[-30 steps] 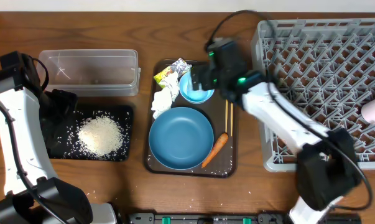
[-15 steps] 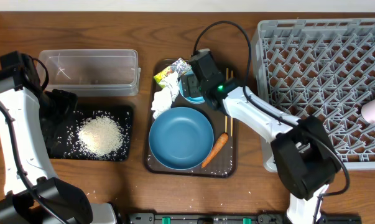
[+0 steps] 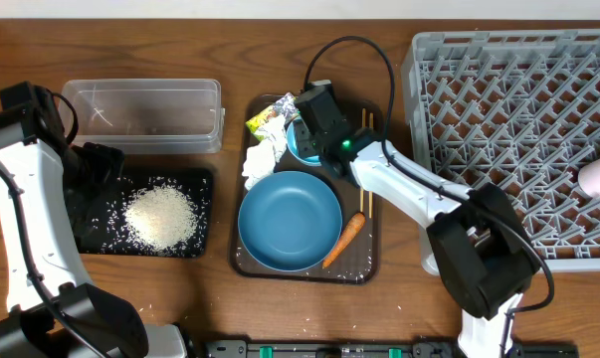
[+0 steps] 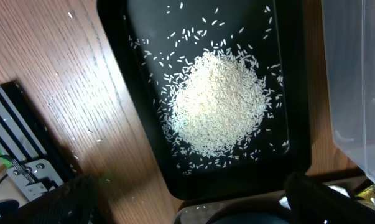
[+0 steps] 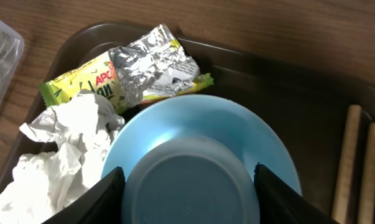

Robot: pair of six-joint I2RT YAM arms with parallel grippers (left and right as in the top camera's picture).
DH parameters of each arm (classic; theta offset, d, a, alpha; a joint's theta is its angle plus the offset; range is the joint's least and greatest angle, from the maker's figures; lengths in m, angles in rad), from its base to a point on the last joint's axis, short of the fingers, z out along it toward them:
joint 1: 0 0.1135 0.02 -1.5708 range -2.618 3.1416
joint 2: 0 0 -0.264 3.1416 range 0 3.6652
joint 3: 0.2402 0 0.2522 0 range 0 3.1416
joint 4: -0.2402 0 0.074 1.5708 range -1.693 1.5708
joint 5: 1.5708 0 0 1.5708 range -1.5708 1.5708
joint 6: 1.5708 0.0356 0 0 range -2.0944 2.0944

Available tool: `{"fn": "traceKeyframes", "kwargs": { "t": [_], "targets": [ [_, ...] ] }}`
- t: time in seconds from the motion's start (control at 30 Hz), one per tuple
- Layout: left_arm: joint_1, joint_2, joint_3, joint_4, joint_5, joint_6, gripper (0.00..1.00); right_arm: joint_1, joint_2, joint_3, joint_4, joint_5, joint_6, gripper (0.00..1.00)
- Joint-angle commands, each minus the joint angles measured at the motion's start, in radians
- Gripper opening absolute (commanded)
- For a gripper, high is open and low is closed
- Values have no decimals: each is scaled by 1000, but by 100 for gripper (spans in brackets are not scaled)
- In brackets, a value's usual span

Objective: Sort waste into correct bins and load items into the dishwasher rack
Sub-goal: 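Reach the right gripper back toward the light-blue cup in the bowl, then lift the light-blue cup with the right gripper and carry it to the rack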

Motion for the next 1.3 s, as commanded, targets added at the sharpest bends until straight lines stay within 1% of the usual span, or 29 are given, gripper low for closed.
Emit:
{"fn": "traceKeyframes", "kwargs": {
  "t": [0.0,0.07,0.17,0.27,0.4,0.5,0.63,0.77,0.87,1.0,1.03,1.07,1.1,1.13,1.2,1.23,1.27],
  "targets": [
    [3,10,9,-3,-5,-9,99,-21,-121,26,-8,15,6,45],
    [3,10,9,-3,-5,-9,99,-44,-184,26,-18,25,6,42],
    [3,10,9,-3,-5,-9,99,-98,-292,26,-42,50,4,42],
    [3,10,9,-3,-5,-9,99,-181,-402,26,-63,79,-29,42],
    [3,10,9,-3,-5,-9,99,-354,-527,26,-95,113,-92,43],
    [3,10,9,-3,-5,-9,99,-533,-580,26,-139,118,-131,43],
    [3,10,9,-3,-5,-9,99,-750,-577,24,-198,110,-149,42],
    [3,10,9,-3,-5,-9,99,-927,-512,24,-235,10,-193,43],
    [3,10,9,-3,-5,-9,99,-999,-446,24,-257,-6,-193,43],
    [3,10,9,-3,-5,-9,99,-1051,-360,24,-254,-6,-193,46],
    [3,10,9,-3,-5,-9,99,-1058,-343,24,-254,-7,-193,47],
    [3,10,9,-3,-5,-9,99,-1062,-330,24,-254,-10,-194,51],
    [3,10,9,-3,-5,-9,99,-1064,-320,24,-255,-14,-194,58],
    [3,10,9,-3,-5,-9,99,-1065,-313,24,-256,-16,-194,71],
    [3,10,9,-3,-5,-9,99,-1065,-311,24,-257,-22,-195,87],
    [3,10,9,-3,-5,-9,99,-1065,-312,24,-256,-30,-195,91],
    [3,10,9,-3,-5,-9,99,-1065,-321,25,-256,-45,-195,91]
  ]
}}
